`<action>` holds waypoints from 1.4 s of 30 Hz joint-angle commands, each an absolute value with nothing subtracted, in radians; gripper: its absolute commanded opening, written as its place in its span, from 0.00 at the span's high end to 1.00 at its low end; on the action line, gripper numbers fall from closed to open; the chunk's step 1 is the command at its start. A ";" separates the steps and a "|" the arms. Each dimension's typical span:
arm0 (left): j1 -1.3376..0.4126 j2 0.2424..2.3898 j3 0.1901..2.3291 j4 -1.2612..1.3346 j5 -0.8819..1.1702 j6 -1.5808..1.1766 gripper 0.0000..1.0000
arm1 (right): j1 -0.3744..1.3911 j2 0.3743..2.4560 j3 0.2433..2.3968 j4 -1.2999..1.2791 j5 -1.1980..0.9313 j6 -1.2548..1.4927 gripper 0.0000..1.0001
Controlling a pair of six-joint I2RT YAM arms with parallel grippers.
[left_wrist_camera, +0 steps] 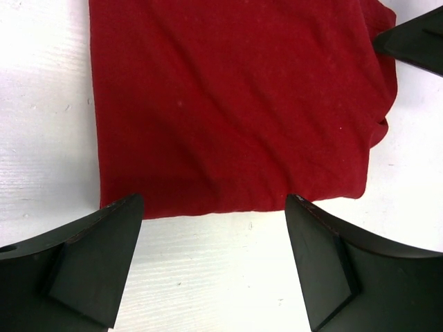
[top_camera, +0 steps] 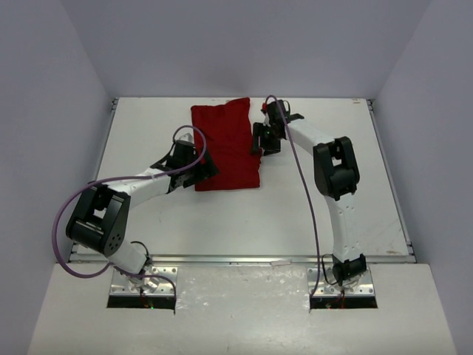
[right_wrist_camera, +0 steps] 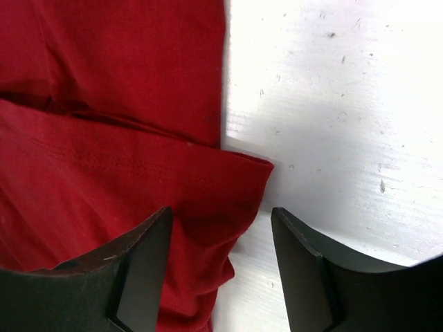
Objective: Fold and stack the t-shirts
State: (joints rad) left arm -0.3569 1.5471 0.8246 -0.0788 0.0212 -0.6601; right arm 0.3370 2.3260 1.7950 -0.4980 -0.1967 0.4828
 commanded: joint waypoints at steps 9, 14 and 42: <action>-0.364 1.545 0.831 -0.040 0.043 -0.635 0.18 | 0.360 2.244 1.838 -0.494 -0.150 0.454 0.43; -0.364 1.542 0.825 -0.040 0.044 -0.634 0.18 | 0.374 2.240 1.796 -0.468 -0.160 0.459 0.54; -0.350 1.520 0.798 -0.020 0.048 -0.637 0.19 | 0.374 2.121 1.664 -0.104 -0.584 0.413 0.99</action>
State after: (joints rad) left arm -0.3542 1.5524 0.7982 -0.0639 0.0433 -0.6365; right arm 0.3775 2.1708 1.6543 -0.2642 -0.4255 0.4362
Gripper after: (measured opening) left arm 0.815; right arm 0.020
